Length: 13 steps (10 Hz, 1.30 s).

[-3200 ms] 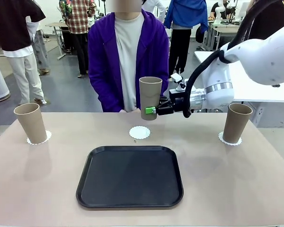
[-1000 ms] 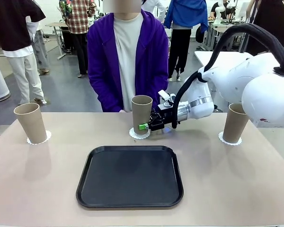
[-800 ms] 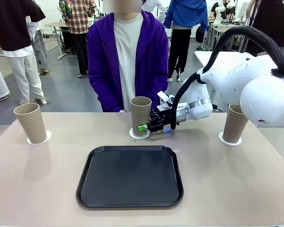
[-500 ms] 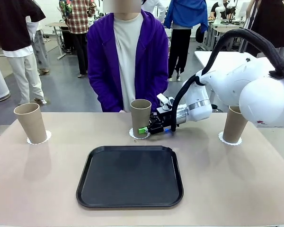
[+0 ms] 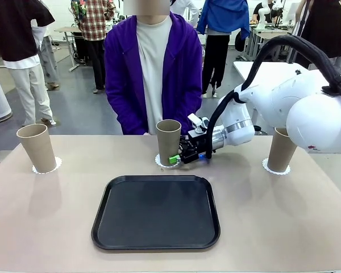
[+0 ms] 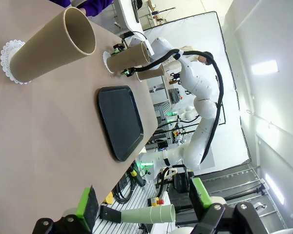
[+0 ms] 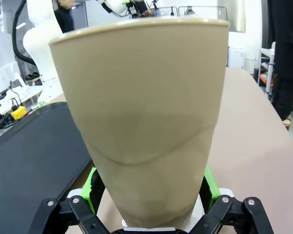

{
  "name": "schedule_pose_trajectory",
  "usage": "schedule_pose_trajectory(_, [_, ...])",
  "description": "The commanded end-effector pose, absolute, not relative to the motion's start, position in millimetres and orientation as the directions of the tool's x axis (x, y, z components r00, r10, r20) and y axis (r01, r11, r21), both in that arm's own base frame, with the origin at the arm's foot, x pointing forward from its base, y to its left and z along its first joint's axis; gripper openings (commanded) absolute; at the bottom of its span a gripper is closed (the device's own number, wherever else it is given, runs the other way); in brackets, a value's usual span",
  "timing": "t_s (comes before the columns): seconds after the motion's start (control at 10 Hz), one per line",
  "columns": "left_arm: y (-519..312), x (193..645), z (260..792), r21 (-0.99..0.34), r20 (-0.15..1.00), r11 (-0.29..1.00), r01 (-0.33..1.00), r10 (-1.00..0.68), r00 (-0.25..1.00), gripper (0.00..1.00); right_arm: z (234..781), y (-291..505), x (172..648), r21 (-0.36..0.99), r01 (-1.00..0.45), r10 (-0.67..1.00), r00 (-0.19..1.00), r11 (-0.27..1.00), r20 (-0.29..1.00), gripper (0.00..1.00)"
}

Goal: Place coasters on the table and set cups on them.
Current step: Take one Reusable plastic cup from the Flat Tray and place it on a coaster set by the human.

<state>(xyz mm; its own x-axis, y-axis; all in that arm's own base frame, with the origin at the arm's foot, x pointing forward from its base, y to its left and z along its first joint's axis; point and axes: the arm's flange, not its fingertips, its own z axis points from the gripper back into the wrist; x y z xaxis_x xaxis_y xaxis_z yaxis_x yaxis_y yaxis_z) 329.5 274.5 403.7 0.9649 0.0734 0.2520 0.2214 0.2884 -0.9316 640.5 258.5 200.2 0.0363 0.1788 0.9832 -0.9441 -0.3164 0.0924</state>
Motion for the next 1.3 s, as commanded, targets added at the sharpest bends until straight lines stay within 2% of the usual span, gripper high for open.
schedule_pose_trajectory(0.0, [275.0, 329.4, 406.4, -0.933, 0.256, 0.282, 0.224, 0.079, 0.963, 1.00, 206.4, 263.1, 648.4, 0.120, -0.940, 0.223, 0.048, -0.321, 0.974, 1.00])
schedule_pose_trajectory(1.2, [275.0, 329.4, 406.4, -0.933, 0.256, 0.282, 0.224, 0.079, 0.963, 1.00, 241.5, 246.2, 638.4, 0.163, -0.947, 0.436, 0.028, -0.276, 0.900, 1.00])
